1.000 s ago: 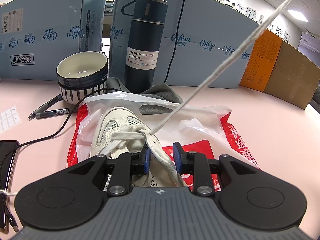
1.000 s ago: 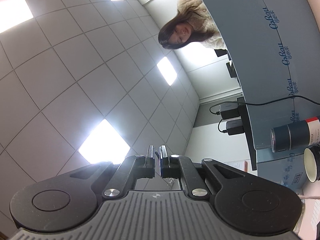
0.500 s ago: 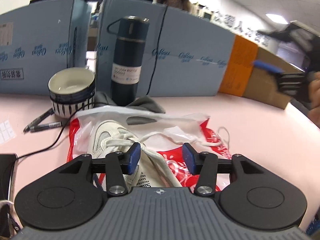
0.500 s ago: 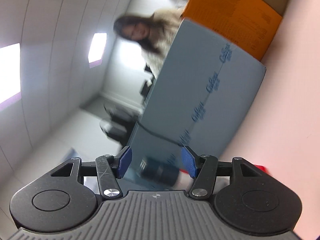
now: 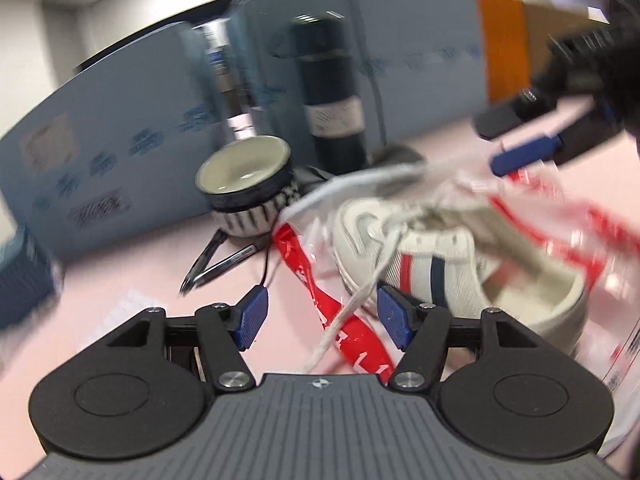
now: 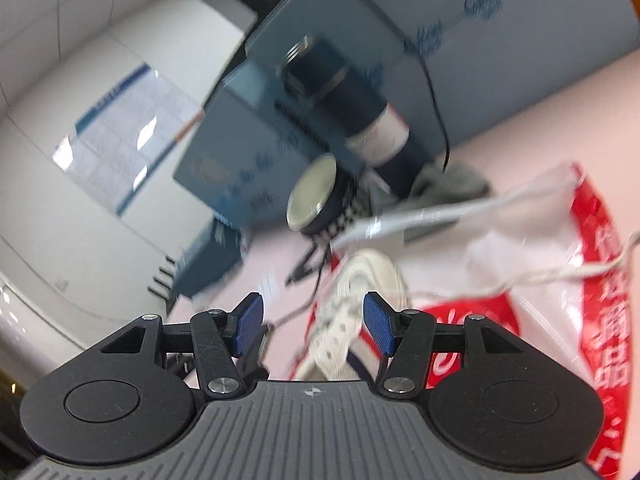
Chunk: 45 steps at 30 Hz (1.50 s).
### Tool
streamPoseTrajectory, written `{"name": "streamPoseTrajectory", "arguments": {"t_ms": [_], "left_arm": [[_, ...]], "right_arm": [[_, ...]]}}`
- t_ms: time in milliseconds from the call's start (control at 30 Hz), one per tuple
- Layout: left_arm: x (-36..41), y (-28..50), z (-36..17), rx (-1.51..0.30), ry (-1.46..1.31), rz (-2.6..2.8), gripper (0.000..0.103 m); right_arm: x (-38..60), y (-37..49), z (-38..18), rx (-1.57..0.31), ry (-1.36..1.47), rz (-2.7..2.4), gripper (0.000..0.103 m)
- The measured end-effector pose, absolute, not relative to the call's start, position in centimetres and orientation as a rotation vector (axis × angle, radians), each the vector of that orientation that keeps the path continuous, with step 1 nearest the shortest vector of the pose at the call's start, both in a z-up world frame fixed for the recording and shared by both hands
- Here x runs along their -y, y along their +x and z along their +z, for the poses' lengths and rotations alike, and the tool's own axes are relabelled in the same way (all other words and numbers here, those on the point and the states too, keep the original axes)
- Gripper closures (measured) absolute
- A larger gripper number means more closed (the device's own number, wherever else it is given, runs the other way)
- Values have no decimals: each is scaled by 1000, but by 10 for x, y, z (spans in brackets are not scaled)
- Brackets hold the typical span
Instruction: Lace up shoes with both hands
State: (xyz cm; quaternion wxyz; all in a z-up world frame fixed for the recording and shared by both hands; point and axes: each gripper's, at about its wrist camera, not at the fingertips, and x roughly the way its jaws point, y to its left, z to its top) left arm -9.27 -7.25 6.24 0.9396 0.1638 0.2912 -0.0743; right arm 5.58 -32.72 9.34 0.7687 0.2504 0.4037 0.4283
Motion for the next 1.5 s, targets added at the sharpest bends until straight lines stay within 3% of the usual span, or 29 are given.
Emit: {"name": "streamPoseTrajectory", "arguments": {"t_ms": [100, 200, 233, 433, 733, 833, 900, 1033, 1100, 1167, 1333, 1500], "left_arm": [[84, -78, 50, -624, 446, -199, 50], [90, -69, 41, -643, 503, -227, 81], [89, -68, 40, -644, 499, -227, 101], [70, -75, 55, -578, 418, -148, 102], [23, -88, 83, -521, 256, 38, 101], [21, -102, 84, -527, 268, 58, 96], [17, -118, 86, -533, 248, 19, 84], [15, -150, 81, -587, 233, -44, 81], [16, -166, 77, -619, 219, -46, 73], [16, -179, 71, -640, 190, -25, 58], [8, -197, 56, -704, 57, 78, 56], [-21, -198, 53, -627, -155, 343, 52]], "right_arm": [[319, 55, 80, -921, 556, 926, 51], [317, 50, 70, -950, 555, 913, 52], [317, 48, 67, -959, 553, 907, 52], [316, 42, 57, -974, 546, 868, 66], [315, 40, 53, -971, 556, 856, 67], [316, 41, 52, -973, 566, 852, 67], [317, 41, 51, -973, 572, 852, 67], [318, 42, 51, -975, 583, 851, 67], [318, 43, 50, -977, 587, 853, 67], [319, 44, 49, -979, 599, 853, 67], [321, 46, 46, -986, 633, 856, 66], [319, 49, 46, -985, 631, 864, 63]]}}
